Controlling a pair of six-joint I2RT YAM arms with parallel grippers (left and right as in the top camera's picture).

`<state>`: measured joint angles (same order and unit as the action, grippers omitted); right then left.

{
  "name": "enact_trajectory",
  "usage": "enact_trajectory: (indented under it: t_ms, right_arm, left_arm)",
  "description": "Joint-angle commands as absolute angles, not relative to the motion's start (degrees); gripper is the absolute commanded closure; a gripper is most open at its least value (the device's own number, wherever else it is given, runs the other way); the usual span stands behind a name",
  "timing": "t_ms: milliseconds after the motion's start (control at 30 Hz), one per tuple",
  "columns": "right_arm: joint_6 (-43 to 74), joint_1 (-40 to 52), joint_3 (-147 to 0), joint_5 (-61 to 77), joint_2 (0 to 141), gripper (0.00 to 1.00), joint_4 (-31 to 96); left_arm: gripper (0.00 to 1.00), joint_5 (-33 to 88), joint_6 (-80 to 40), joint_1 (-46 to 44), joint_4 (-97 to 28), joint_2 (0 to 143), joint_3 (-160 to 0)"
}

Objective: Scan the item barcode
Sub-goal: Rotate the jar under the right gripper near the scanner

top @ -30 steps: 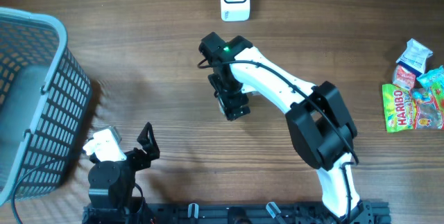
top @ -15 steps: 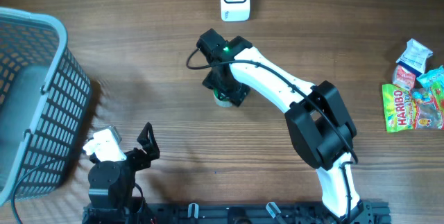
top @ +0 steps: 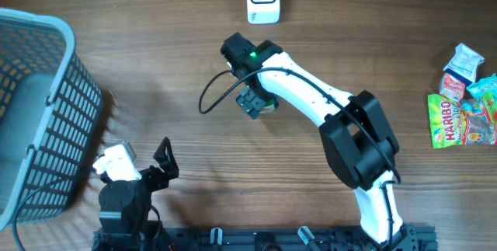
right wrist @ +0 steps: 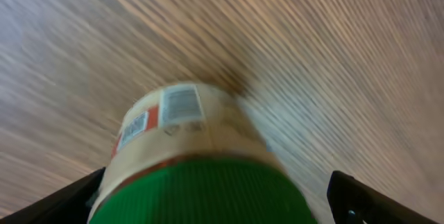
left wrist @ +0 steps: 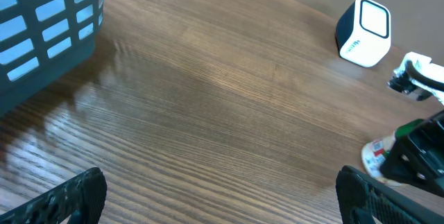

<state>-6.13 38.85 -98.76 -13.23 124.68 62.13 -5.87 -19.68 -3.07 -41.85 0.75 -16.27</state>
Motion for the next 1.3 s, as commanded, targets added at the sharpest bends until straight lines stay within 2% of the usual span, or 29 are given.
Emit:
enact_trajectory:
  t_ms: [0, 167, 200, 333, 433, 567, 833, 1100, 1267]
  right_arm:
    - [-8.27, 39.83, -106.37, -8.78, 123.50, 0.00, 65.91]
    - [-0.01, 41.04, -114.89, 0.58, 119.50, 0.00, 72.71]
    - [4.99, 41.04, -115.48, 1.02, 118.24, 0.00, 73.08]
    - [47.18, 39.07, -115.42, 0.95, 116.14, 0.01, 76.88]
    - [72.18, 37.43, -113.30, -0.27, 116.14, 0.00, 77.91]
    - [89.06, 36.77, -110.21, -0.27, 116.16, 0.00, 77.25]
    - [91.66, 35.07, -97.58, 0.12, 116.31, 0.01, 64.29]
    - [91.46, 32.56, -95.33, 1.56, 118.02, 0.00, 61.84]
    - [84.77, 32.71, -91.85, 8.49, 121.08, 0.00, 54.41]
  left_arm:
    - [0.00, -5.15, -19.99, -3.16, -41.67, 0.36, -16.12]
    - [0.00, -5.15, -19.99, -3.16, -41.67, 0.36, -16.12]
    - [0.00, -5.15, -19.99, -3.16, -41.67, 0.36, -16.12]
    - [0.00, -5.17, -19.99, -3.16, -41.67, 0.36, -16.12]
    - [0.00, -5.15, -19.99, -3.16, -41.67, 0.36, -16.12]
    - [0.00, -5.15, -19.99, -3.16, -41.67, 0.36, -16.12]
    - [0.00, -5.15, -19.99, -3.16, -41.67, 0.36, -16.12]
    - [0.00, -5.17, -19.99, -3.16, -41.67, 0.36, -16.12]
    - [0.00, -5.17, -19.99, -3.16, -41.67, 0.36, -16.12]
